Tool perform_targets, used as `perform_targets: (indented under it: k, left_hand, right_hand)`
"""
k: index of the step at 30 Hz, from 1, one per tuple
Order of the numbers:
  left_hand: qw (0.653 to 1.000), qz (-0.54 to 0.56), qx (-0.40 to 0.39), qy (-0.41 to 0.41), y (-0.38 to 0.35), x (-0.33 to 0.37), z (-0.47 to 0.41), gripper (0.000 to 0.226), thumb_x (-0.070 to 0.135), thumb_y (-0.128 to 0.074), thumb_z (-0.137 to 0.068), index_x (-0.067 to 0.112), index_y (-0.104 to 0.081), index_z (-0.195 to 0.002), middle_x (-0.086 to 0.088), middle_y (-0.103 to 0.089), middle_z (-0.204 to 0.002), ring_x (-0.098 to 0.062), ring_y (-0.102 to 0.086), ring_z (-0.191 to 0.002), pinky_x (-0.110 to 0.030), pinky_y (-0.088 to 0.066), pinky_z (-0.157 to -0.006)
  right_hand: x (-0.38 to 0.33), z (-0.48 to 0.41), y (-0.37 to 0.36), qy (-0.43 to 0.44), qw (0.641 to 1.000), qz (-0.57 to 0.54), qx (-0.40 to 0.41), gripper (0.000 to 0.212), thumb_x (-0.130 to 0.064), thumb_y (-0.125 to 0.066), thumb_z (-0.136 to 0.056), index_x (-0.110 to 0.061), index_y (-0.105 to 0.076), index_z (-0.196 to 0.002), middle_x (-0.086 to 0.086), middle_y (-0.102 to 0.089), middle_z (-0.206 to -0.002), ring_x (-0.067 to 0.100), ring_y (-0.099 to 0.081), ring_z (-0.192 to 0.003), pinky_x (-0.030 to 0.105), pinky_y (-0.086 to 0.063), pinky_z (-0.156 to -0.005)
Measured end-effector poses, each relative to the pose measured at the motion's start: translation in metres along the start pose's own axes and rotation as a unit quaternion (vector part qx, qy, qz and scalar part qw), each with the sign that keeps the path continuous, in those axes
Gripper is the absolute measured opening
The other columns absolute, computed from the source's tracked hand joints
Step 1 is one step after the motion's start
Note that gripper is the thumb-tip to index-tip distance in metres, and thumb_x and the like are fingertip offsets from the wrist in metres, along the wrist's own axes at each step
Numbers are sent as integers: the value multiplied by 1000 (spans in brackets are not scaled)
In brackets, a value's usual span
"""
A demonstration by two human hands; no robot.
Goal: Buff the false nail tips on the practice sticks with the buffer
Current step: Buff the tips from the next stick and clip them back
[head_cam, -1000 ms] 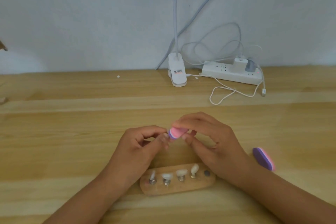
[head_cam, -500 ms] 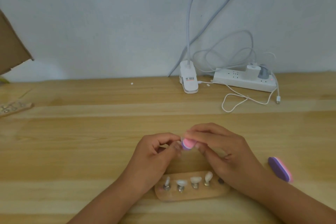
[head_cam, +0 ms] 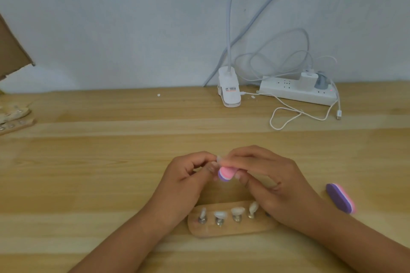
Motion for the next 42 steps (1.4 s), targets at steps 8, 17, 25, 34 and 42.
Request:
perform_targets:
  k: [8, 17, 25, 34, 42]
  left_hand:
    - [1000, -14, 4, 0, 0, -1, -1, 25, 4, -50, -98, 6, -66, -80, 20, -50, -47, 9, -44, -39, 0, -30, -43]
    - [999, -38, -1, 0, -3, 0, 2, 26, 10, -56, -97, 21, -71, -78, 10, -60, -65, 3, -42, -51, -8, -32, -52]
    - [997, -70, 25, 22, 1, -5, 1, 24, 12, -58, -95, 25, -75, -84, 7, -66, -70, -13, -50, -61, -24, -39, -58]
    - [999, -29, -32, 11, -5, 1, 2, 19, 6, -55, -96, 9, -74, -89, 5, -67, -70, 9, -49, -49, -2, -34, -50]
    - [998, 17, -47, 30, -6, 2, 3, 20, 7, -53, -96, 5, -71, -87, -7, -68, -71, 6, -44, -40, -3, -31, -43]
  right_hand:
    - [-1, 0, 6, -3, 999, -23, 46, 37, 7, -65, -88, -16, -71, -116, -5, -68, -113, 9, -66, -106, 16, -47, -93]
    - [6, -1, 9, -29, 998, 0, 65, 35, 12, -68, -88, -11, -75, -113, -3, -69, -113, 8, -65, -109, 22, -50, -95]
    - [7, -2, 7, -34, 998, -3, 53, 35, 13, -68, -87, -11, -75, -112, -3, -69, -111, 8, -65, -108, 23, -51, -94]
    - [-3, 0, 5, 14, 999, 29, 40, 31, 5, -66, -89, -9, -72, -116, -2, -66, -116, 8, -63, -110, 19, -48, -95]
    - [-5, 1, 5, 34, 998, 25, 47, 31, 9, -66, -88, -8, -71, -114, 2, -66, -113, 13, -65, -105, 24, -52, -90]
Point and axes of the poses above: each hand's wrist, its own z-axis away from the middle knuckle, its own y-axis out of the back of the hand, x = y × z, the point moved 7 cm from there along -z, towards the middle knuckle
